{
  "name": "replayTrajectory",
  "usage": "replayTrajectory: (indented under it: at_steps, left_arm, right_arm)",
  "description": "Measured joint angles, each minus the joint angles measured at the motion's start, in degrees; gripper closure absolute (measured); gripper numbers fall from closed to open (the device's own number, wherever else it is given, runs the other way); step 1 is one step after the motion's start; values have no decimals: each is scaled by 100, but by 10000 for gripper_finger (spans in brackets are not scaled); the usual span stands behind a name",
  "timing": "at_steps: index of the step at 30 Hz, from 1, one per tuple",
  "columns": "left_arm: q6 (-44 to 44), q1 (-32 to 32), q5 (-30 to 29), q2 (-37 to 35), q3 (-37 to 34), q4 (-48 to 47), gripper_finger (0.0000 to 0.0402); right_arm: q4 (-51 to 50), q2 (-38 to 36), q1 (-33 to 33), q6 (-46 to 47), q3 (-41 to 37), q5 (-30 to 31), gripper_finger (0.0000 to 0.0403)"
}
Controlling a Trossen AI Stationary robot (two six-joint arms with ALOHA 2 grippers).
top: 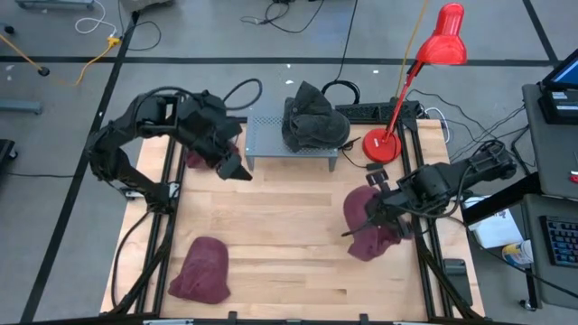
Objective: Pick & Place hat
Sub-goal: Put the bottom right maroon cap on the shelf
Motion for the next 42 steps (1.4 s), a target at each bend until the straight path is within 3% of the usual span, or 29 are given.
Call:
replayTrajectory:
  at_steps: [8, 13, 27, 42]
  left_arm:
    - [-867, 465, 544, 0, 0, 2, 78]
    - [-1051, 734, 1099, 0, 0, 3, 78]
    - [-833, 1072, 1583, 0, 0, 116, 78]
    - [-1218, 1176, 980, 97, 0, 133, 78]
  right_arm:
    - [207, 210, -87, -1145, 424, 1048, 402]
    - [1069, 235, -267, -1921, 543, 1604, 402]
    - [4173, 497, -758, -4705, 544, 1711, 402]
    - [6329, 1143, -1102, -6262, 541, 1716, 402]
